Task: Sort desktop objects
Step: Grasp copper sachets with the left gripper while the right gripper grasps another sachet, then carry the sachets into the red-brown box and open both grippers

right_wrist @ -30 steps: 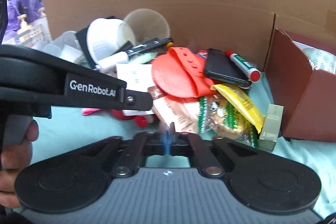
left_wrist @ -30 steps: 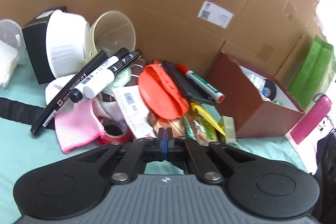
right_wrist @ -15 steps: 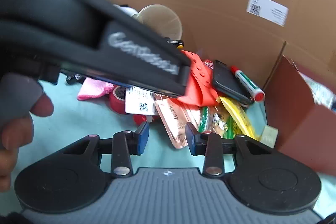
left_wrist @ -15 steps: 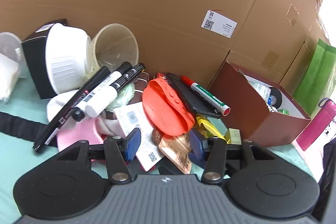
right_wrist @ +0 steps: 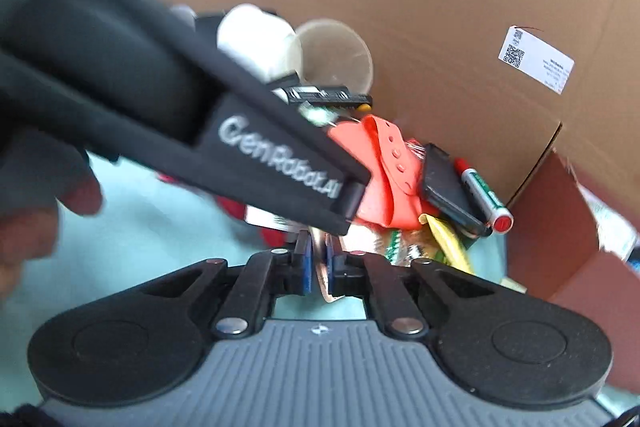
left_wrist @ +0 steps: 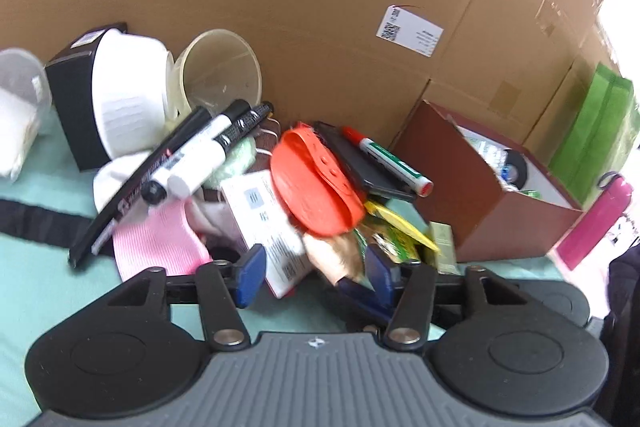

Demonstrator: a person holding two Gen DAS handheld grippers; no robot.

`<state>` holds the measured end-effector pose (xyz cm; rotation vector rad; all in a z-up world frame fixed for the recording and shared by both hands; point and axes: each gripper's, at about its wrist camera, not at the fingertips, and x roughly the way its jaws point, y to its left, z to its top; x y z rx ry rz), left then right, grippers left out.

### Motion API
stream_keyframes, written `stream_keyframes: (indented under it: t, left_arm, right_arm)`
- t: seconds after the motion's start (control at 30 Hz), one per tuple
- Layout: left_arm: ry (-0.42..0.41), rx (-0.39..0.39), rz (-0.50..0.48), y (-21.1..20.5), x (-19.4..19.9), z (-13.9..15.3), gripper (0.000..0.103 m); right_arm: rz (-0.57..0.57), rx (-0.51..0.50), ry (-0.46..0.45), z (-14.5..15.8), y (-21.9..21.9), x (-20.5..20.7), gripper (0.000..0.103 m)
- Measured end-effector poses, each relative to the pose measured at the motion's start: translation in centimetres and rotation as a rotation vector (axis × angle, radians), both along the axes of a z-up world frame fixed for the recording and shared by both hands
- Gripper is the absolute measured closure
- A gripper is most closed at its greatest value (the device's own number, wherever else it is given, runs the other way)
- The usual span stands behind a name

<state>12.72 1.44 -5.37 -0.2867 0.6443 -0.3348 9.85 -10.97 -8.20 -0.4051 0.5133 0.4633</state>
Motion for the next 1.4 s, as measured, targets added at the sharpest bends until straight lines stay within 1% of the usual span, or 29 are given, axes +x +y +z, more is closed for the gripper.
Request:
stream_keyframes:
  t: [0.1, 0.17, 0.23, 0.27, 0.3, 0.37, 0.43, 0.47, 0.5, 0.53, 0.57, 0.7, 0.73, 0.77, 0.87, 0.97, 1.03, 1.13, 1.2, 1.3, 1.4]
  left_arm:
    - [0.021, -0.015, -0.028, -0.2, -1.3, -0.2, 0.04]
    - [0.042, 0.007, -0.044, -0.7, -2.3, -0.6, 0.041]
    - [0.057, 0.031, -0.053, -1.0, -3.3, -1.2, 0.043]
    - [0.069, 0.039, -0.057, -1.2, -3.6, -1.5, 0.048]
    - [0.085, 0.046, -0.06, -1.4, -3.8, -1.9, 0.063]
    - [0.123, 0.041, -0.063, -1.6, -3.9, -2.5, 0.087]
    - [0.118, 0.032, -0.052, -1.8, -4.2, -2.5, 0.087]
    - [0.114, 0.033, -0.056, -1.9, -4.4, -2.3, 0.09]
    - [0.109, 0.033, -0.065, -2.1, -4.5, -2.1, 0.09]
    - [0.105, 0.032, -0.073, -2.2, -4.7, -1.9, 0.089]
    - [0.102, 0.031, -0.079, -2.3, -4.9, -1.7, 0.089]
    - [0.083, 0.048, -0.092, -3.1, -5.3, -1.2, 0.09]
    - [0.078, 0.054, -0.097, -3.2, -5.4, -1.1, 0.091]
    - [0.067, 0.057, -0.102, -3.3, -5.6, -0.9, 0.093]
    - [0.052, 0.044, -0.112, -3.6, -5.9, -0.2, 0.093]
    - [0.005, 0.045, -0.133, -4.8, -6.2, 1.3, 0.094]
    - [-0.033, 0.051, -0.149, -5.7, -6.3, 2.5, 0.094]
    - [-0.083, 0.035, -0.18, -7.2, -5.8, 4.5, 0.094]
    - [-0.116, 0.023, -0.203, -8.3, -5.3, 6.0, 0.094]
    - [-0.175, 0.03, -0.241, -10.7, -4.5, 8.0, 0.094]
    - [-0.205, 0.019, -0.279, -13.2, -3.1, 9.4, 0.094]
  right_arm:
    - [0.056, 0.049, 0.027, 0.7, -0.7, -2.2, 0.1]
    - [0.083, 0.071, 0.047, 0.8, -1.1, -3.9, 0.1]
    - [0.103, 0.071, 0.058, 0.7, -1.5, -5.7, 0.1]
    - [0.108, 0.067, 0.062, 0.6, -1.6, -6.5, 0.1]
    - [0.111, 0.069, 0.067, 0.6, -1.5, -7.2, 0.1]
    - [0.123, 0.069, 0.066, 0.4, -1.6, -8.7, 0.099]
    - [0.106, 0.056, 0.038, 0.1, -1.6, -9.6, 0.098]
    - [0.094, 0.054, 0.027, 0.0, -1.7, -9.8, 0.092]
    - [0.088, 0.045, 0.03, -0.2, -1.6, -9.8, 0.088]
    - [0.085, 0.03, 0.033, -0.3, -1.4, -9.8, 0.077]
    - [0.084, 0.02, 0.029, -0.6, -1.4, -9.7, 0.072]
    - [0.069, 0.011, 0.012, -1.1, -1.0, -10.1, 0.073]
    - [0.055, 0.017, 0.009, -1.1, -1.1, -9.9, 0.086]
    - [0.038, 0.021, 0.013, -1.0, -1.2, -9.7, 0.093]
    - [0.021, 0.066, 0.022, -0.3, -2.4, -9.3, 0.095]
    - [0.012, 0.059, -0.017, 0.7, -3.1, -9.7, 0.096]
    - [-0.003, 0.066, -0.051, 1.5, -3.6, -10.0, 0.096]
    - [-0.041, 0.087, -0.109, 3.1, -5.0, -10.3, 0.097]
    - [-0.066, 0.092, -0.151, 4.3, -6.0, -10.1, 0.097]
    - [-0.103, 0.092, -0.215, 6.0, -7.7, -9.7, 0.097]
    - [-0.148, 0.094, -0.268, 7.5, -9.6, -8.9, 0.097]
